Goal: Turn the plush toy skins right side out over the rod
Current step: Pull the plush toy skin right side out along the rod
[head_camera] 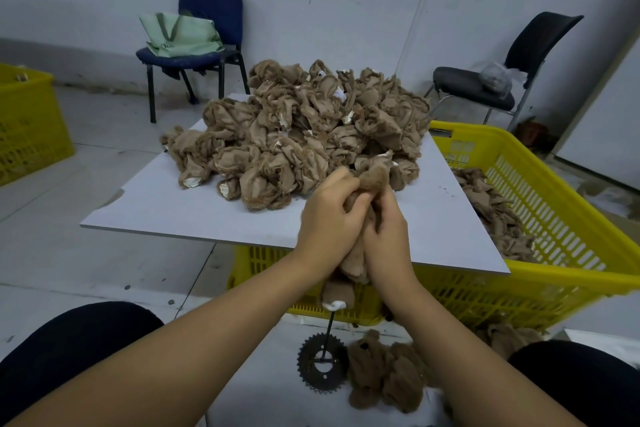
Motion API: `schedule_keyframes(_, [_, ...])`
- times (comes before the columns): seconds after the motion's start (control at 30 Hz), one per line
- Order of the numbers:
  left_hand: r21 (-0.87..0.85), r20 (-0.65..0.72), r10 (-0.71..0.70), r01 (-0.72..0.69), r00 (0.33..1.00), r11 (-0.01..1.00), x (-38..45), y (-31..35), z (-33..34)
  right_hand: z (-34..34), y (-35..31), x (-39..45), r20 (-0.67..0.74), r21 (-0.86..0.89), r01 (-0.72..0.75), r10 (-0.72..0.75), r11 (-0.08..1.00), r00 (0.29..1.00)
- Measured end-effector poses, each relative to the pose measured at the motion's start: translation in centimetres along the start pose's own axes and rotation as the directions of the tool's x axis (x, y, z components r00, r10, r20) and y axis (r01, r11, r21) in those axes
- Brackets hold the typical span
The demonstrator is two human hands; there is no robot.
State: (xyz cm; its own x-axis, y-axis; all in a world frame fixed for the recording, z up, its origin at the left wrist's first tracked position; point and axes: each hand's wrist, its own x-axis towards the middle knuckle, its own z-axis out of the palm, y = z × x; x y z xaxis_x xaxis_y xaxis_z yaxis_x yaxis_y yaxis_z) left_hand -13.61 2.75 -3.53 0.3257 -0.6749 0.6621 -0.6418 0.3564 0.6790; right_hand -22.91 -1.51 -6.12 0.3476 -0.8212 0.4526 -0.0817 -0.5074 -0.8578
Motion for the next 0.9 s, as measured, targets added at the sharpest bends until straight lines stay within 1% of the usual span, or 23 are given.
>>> schedule_keyframes(0.07, [0.044, 0.054, 0.053, -0.055, 0.997, 0.997, 0.8, 0.1, -0.3, 0.0, 0.1, 0.3, -0.017, 0.022, 0.007, -0.006, 1.000, 1.000])
schedule_keyframes(0.17, [0.073, 0.116, 0.070, -0.078, 0.991, 0.994, 1.3, -0.4, -0.4, 0.1, 0.4, 0.5, -0.023, 0.031, -0.005, 0.006, 0.999, 1.000])
schedule_keyframes(0.27, [0.052, 0.150, 0.035, -0.043, 0.988, 0.998, 1.0, -1.1, -0.5, 0.5, 0.8, 0.3, -0.011, -0.004, -0.027, 0.027, 1.000, 1.000])
schedule_keyframes(0.4, [-0.014, 0.187, -0.071, 0.075, 0.980, 0.997, -0.1, -1.8, -0.4, 0.9, 2.0, -0.7, 0.044, -0.046, -0.086, 0.088, 0.995, 0.995])
schedule_keyframes(0.53, [-0.001, 0.204, -0.096, 0.098, 0.974, 0.995, -0.6, -2.0, -0.7, 1.1, 2.2, -1.1, 0.050, -0.046, -0.094, 0.096, 0.995, 0.994])
schedule_keyframes(0.6, [0.020, 0.214, -0.085, 0.083, 0.973, 0.996, -0.8, -1.9, -0.9, 1.1, 2.1, -1.1, 0.050, -0.050, -0.100, 0.102, 0.994, 0.994])
schedule_keyframes(0.67, [0.071, 0.195, -0.063, 0.050, 0.979, 0.996, -0.8, -1.5, -0.9, 1.2, 1.9, -1.2, 0.048, -0.049, -0.097, 0.099, 0.994, 0.994])
schedule_keyframes(0.73, [0.086, 0.150, -0.043, 0.030, 0.988, 0.996, -0.4, -0.9, -0.8, 1.2, 1.5, -1.2, 0.044, -0.053, -0.080, 0.083, 0.995, 0.996])
schedule_keyframes(0.9, [0.011, 0.050, 0.042, -0.042, 0.998, 0.999, 0.9, 0.0, -1.2, 1.1, 0.8, -0.6, 0.013, -0.063, -0.045, 0.046, 0.997, 0.999])
